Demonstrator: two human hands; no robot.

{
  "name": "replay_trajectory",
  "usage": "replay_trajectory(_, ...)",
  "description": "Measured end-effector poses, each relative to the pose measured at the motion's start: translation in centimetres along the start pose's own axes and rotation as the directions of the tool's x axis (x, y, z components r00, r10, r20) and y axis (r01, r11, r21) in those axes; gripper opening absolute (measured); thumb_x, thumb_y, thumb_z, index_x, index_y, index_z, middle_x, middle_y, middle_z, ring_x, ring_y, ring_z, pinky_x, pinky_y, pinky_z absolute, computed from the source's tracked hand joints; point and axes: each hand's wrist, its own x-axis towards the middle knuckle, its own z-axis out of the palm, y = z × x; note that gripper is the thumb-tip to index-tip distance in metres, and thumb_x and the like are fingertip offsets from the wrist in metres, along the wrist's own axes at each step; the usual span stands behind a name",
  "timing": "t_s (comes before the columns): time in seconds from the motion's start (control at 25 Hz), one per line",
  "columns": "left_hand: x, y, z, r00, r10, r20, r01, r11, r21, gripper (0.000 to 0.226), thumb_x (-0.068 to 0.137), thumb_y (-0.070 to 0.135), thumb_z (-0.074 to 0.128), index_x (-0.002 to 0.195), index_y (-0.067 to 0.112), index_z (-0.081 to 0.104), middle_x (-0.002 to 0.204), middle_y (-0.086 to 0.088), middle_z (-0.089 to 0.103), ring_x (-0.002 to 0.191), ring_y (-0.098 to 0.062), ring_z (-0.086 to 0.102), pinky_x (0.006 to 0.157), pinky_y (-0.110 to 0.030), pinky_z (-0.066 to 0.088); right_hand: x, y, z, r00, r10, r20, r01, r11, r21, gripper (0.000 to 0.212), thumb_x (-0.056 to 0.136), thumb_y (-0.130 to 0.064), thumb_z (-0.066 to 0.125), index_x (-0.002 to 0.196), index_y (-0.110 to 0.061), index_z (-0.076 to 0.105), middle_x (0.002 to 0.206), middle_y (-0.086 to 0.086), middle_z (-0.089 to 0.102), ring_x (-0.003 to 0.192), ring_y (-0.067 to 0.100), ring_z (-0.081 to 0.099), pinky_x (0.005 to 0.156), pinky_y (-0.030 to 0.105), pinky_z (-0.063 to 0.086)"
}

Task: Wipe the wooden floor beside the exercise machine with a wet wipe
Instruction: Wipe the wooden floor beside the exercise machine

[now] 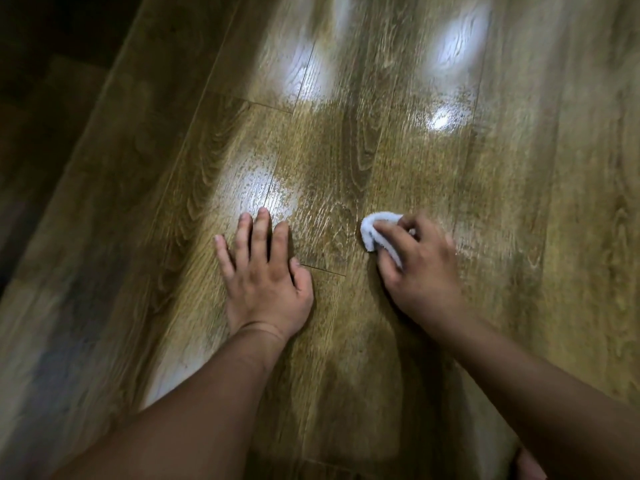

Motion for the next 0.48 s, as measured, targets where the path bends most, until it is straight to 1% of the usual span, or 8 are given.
replay_trajectory(0.04, 0.0, -0.1, 0.0, 1.000, -0.001, -0.002, 0.001, 1.000, -0.001, 0.060, 0.081, 0.033, 0.040, 0.137, 0.013, 0.048, 0.155, -0.010, 0.037, 0.147, -0.031, 0.023, 0.119, -0.060, 0.006, 0.4, 0.5, -0.3, 0.998, -0.052, 0.030, 0.052, 0.999, -0.012, 0.041, 0.084, -0.035, 0.048, 0.115, -0.018, 0.069, 0.098, 0.007, 0.059, 0.083, 0.027, 0.059, 0.079, 0.040, 0.040)
replay_trajectory(0.12, 0.0, -0.1, 0.1, 1.000, -0.003, -0.005, 0.003, 1.000, -0.009, 0.060, 0.081, 0.033, 0.040, 0.137, 0.013, 0.049, 0.155, -0.010, 0.037, 0.147, -0.031, 0.023, 0.119, -0.059, 0.006, 2.0, 1.9, -0.7, 0.980, -0.184, 0.076, 0.191, 0.977, -0.095, 0.039, 0.084, -0.035, 0.049, 0.113, -0.020, 0.070, 0.097, 0.008, 0.061, 0.079, 0.028, 0.060, 0.076, 0.036, 0.034)
replay_trajectory(0.16, 0.0, -0.1, 0.0, 1.000, -0.004, 0.000, 0.004, 1.000, -0.009, 0.060, 0.081, 0.033, 0.040, 0.137, 0.014, 0.048, 0.155, -0.010, 0.037, 0.147, -0.031, 0.022, 0.119, -0.059, 0.005, 3.3, 2.9, -0.8, 0.971, -0.224, 0.088, 0.234, 0.964, -0.126, 0.038, 0.084, -0.035, 0.049, 0.112, -0.021, 0.070, 0.097, 0.009, 0.062, 0.078, 0.030, 0.061, 0.075, 0.035, 0.030)
replay_trajectory(0.2, 0.0, -0.1, 0.0, 1.000, -0.004, 0.005, 0.004, 1.000, -0.008, 0.060, 0.081, 0.034, 0.040, 0.138, 0.014, 0.048, 0.155, -0.010, 0.037, 0.147, -0.031, 0.022, 0.119, -0.059, 0.005, 4.8, 3.8, -1.0, 0.969, -0.232, 0.086, 0.243, 0.960, -0.142, 0.039, 0.084, -0.036, 0.048, 0.112, -0.020, 0.070, 0.098, 0.010, 0.062, 0.078, 0.031, 0.062, 0.075, 0.034, 0.028)
replay_trajectory(0.28, 0.0, -0.1, -0.1, 1.000, 0.000, 0.008, 0.000, 1.000, -0.008, 0.060, 0.081, 0.034, 0.039, 0.138, 0.014, 0.048, 0.155, -0.010, 0.037, 0.147, -0.030, 0.021, 0.119, -0.059, 0.006, 8.3, 5.3, -1.0, 0.982, -0.184, 0.051, 0.189, 0.970, -0.150, 0.042, 0.086, -0.038, 0.046, 0.116, -0.019, 0.069, 0.102, 0.013, 0.062, 0.082, 0.034, 0.063, 0.077, 0.037, 0.032)
replay_trajectory(0.4, 0.0, -0.2, -0.1, 1.000, -0.004, 0.014, 0.004, 1.000, -0.012, 0.060, 0.081, 0.034, 0.038, 0.137, 0.015, 0.048, 0.154, -0.010, 0.037, 0.147, -0.030, 0.022, 0.119, -0.060, 0.006, 12.2, 6.1, -0.8, 0.998, -0.058, 0.000, 0.058, 0.993, -0.106, 0.042, 0.089, -0.037, 0.047, 0.122, -0.019, 0.067, 0.108, 0.014, 0.059, 0.092, 0.037, 0.061, 0.087, 0.046, 0.043)
replay_trajectory(0.48, 0.1, -0.1, -0.2, 1.000, -0.002, 0.010, 0.002, 1.000, -0.014, 0.060, 0.081, 0.034, 0.038, 0.137, 0.014, 0.048, 0.154, -0.010, 0.038, 0.147, -0.031, 0.022, 0.119, -0.060, 0.007, 13.1, 5.7, -0.7, 0.999, 0.049, -0.024, -0.050, 0.998, -0.048, 0.040, 0.091, -0.035, 0.050, 0.125, -0.021, 0.065, 0.111, 0.012, 0.058, 0.096, 0.038, 0.059, 0.090, 0.046, 0.047)
